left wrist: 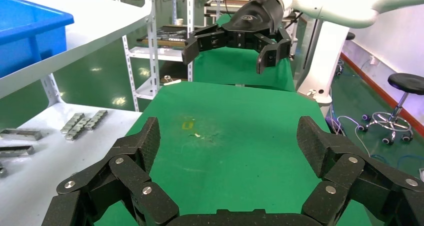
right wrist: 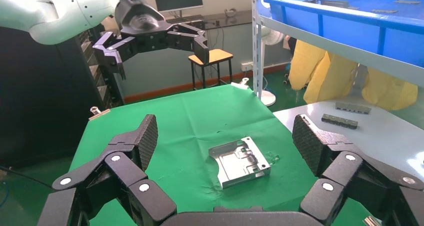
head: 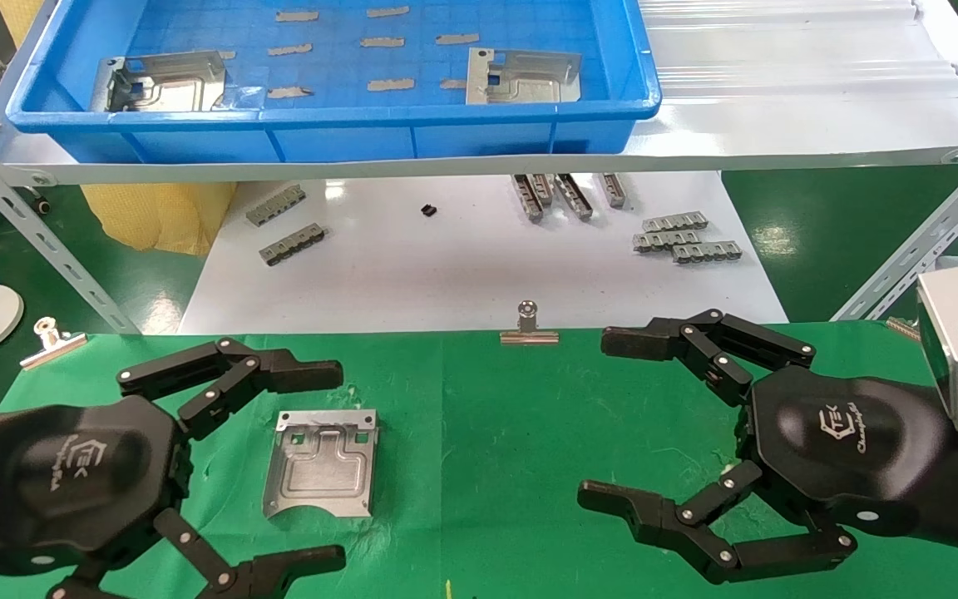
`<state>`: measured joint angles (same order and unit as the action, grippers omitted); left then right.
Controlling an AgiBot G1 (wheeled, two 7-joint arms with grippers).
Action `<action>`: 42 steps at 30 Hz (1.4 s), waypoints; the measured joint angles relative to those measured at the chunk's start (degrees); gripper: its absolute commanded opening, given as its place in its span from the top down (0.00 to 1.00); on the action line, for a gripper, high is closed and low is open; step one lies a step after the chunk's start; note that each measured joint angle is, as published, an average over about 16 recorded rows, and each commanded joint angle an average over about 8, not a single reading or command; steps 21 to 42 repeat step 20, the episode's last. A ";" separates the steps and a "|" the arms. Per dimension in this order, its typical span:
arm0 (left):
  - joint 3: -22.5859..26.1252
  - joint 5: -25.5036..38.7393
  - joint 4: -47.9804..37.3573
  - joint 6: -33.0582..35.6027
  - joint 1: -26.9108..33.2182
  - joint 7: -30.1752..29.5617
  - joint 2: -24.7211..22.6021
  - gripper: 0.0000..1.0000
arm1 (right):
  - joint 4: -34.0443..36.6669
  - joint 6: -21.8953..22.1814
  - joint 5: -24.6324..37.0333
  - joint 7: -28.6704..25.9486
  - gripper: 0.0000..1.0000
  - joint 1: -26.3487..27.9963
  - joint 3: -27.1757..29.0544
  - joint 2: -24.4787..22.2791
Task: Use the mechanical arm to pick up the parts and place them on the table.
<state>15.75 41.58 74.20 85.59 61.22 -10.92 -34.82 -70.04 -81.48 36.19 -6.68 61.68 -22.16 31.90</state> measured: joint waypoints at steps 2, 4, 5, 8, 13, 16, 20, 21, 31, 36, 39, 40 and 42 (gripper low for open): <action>0.06 0.05 -0.14 0.01 0.07 0.05 -0.04 0.00 | 0.00 0.00 0.00 0.00 0.00 0.00 0.00 0.00; 0.10 0.10 -0.26 0.03 0.13 0.09 -0.08 0.00 | 0.00 0.00 0.00 0.00 0.00 0.00 0.00 0.00; 0.13 0.12 -0.31 0.03 0.16 0.11 -0.09 0.00 | 0.00 0.00 0.00 0.00 0.00 0.00 0.00 0.00; 0.18 0.17 -0.44 0.04 0.23 0.16 -0.13 0.00 | 0.00 0.00 0.00 0.00 0.00 0.00 0.00 0.00; 0.24 0.23 -0.60 0.06 0.31 0.22 -0.17 0.00 | 0.00 0.00 0.00 0.00 0.00 0.00 0.00 0.00; 0.26 0.25 -0.64 0.07 0.33 0.24 -0.18 0.00 | 0.00 0.00 0.00 0.00 0.00 0.00 0.00 0.00; 0.27 0.27 -0.69 0.08 0.35 0.26 -0.19 0.00 | 0.00 0.00 0.00 0.00 0.00 0.00 0.00 0.00; 0.27 0.27 -0.69 0.08 0.35 0.26 -0.19 0.00 | 0.00 0.00 0.00 0.00 0.00 0.00 0.00 0.00; 0.27 0.27 -0.69 0.08 0.35 0.26 -0.19 0.00 | 0.00 0.00 0.00 0.00 0.00 0.00 0.00 0.00; 0.27 0.27 -0.69 0.08 0.35 0.26 -0.19 0.00 | 0.00 0.00 0.00 0.00 0.00 0.00 0.00 0.00; 0.27 0.27 -0.69 0.08 0.35 0.26 -0.19 0.00 | 0.00 0.00 0.00 0.00 0.00 0.00 0.00 0.00; 0.27 0.27 -0.69 0.08 0.35 0.26 -0.19 0.00 | 0.00 0.00 0.00 0.00 0.00 0.00 0.00 0.00; 0.27 0.27 -0.69 0.08 0.35 0.26 -0.19 0.00 | 0.00 0.00 0.00 0.00 0.00 0.00 0.00 0.00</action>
